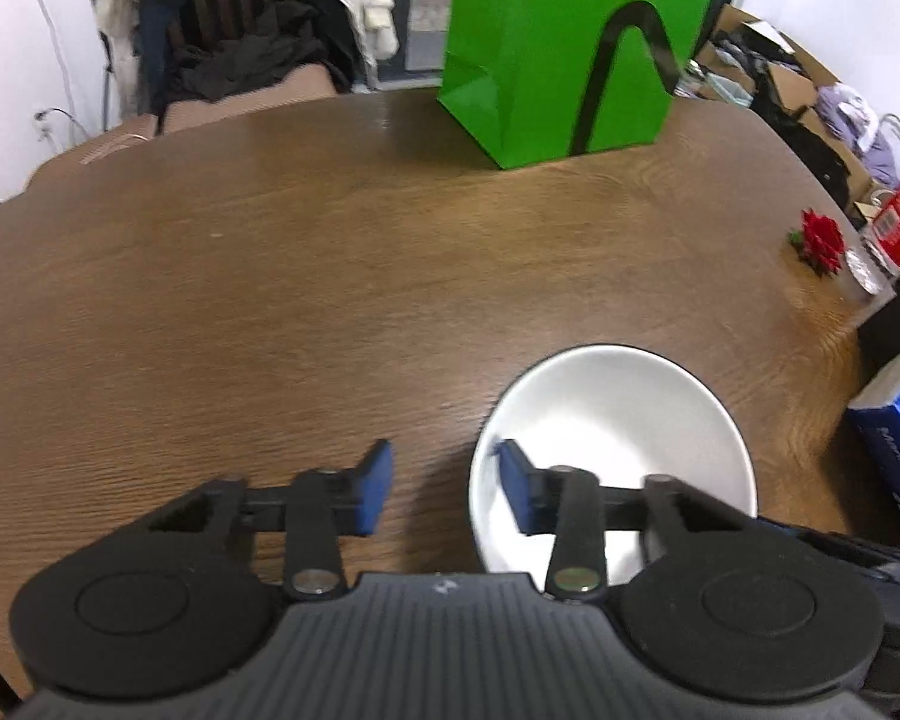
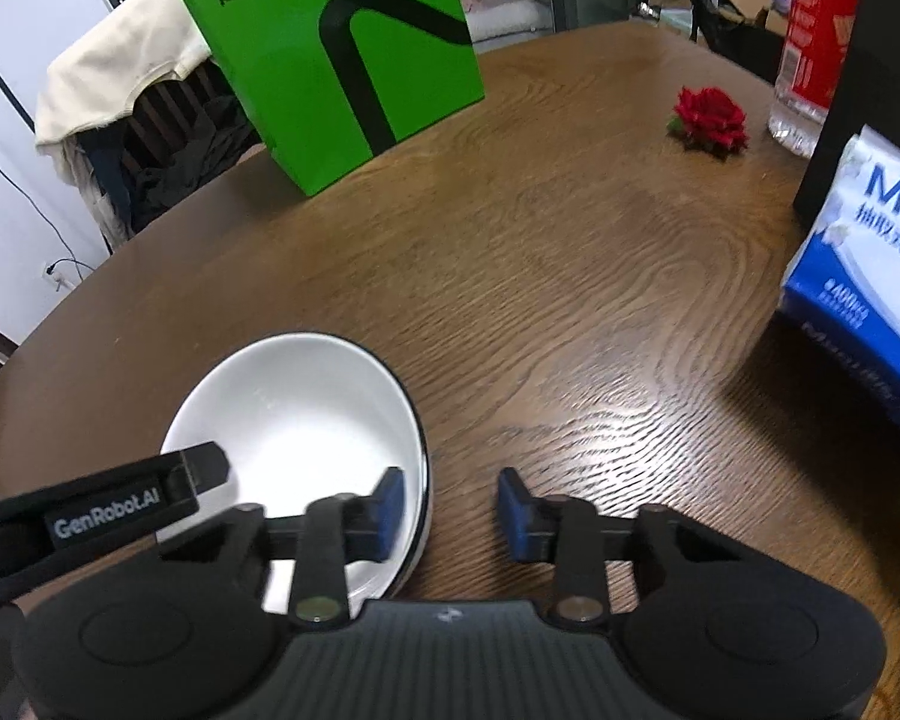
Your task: Organize plates and bowls
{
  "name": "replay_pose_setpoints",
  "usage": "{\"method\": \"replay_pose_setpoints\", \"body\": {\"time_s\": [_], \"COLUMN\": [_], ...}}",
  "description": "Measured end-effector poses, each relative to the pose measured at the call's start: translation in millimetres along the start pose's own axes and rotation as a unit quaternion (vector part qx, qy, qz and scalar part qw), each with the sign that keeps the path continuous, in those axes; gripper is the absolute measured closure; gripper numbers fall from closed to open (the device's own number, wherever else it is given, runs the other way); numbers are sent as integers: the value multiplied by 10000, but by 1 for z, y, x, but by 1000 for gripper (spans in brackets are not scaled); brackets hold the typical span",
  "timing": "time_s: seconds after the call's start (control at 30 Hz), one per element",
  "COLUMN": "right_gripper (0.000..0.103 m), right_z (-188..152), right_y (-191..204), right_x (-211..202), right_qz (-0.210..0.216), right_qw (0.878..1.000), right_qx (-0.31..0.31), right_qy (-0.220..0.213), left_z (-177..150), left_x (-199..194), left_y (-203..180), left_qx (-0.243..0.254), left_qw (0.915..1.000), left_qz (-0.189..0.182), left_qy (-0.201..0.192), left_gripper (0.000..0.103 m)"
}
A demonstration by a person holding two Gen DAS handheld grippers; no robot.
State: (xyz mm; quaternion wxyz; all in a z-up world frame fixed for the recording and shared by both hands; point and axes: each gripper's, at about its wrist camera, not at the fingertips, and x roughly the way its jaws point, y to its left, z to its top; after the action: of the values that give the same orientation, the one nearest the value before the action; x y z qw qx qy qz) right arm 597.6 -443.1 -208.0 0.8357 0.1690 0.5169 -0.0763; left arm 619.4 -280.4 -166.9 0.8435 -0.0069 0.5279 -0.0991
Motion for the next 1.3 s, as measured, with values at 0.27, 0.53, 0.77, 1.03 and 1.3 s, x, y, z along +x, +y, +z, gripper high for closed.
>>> {"method": "replay_pose_setpoints", "body": {"time_s": [0.27, 0.53, 0.77, 1.03, 1.3], "right_gripper": [93, 94, 93, 93, 93], "right_z": [0, -1, -7, -13, -17], "right_y": [6, 3, 3, 5, 10], "right_x": [3, 3, 1, -4, -15], "right_qz": [157, 204, 267, 330, 387], "right_qw": [9999, 9998, 9996, 9994, 9990], "right_qx": [-8, 24, 12, 4, -45], "right_qy": [-20, -71, -87, -125, -202], "left_z": [0, -3, -7, -11, -14], "left_x": [3, 1, -2, -11, -28], "left_y": [-8, -10, -9, -4, 1], "left_qx": [103, 212, 259, 232, 217], "left_qw": [9998, 9997, 9996, 9995, 9993], "left_qz": [-165, -95, -87, -113, -160], "left_qy": [-40, -77, -108, -157, -259], "left_gripper": [91, 91, 91, 91, 91]}}
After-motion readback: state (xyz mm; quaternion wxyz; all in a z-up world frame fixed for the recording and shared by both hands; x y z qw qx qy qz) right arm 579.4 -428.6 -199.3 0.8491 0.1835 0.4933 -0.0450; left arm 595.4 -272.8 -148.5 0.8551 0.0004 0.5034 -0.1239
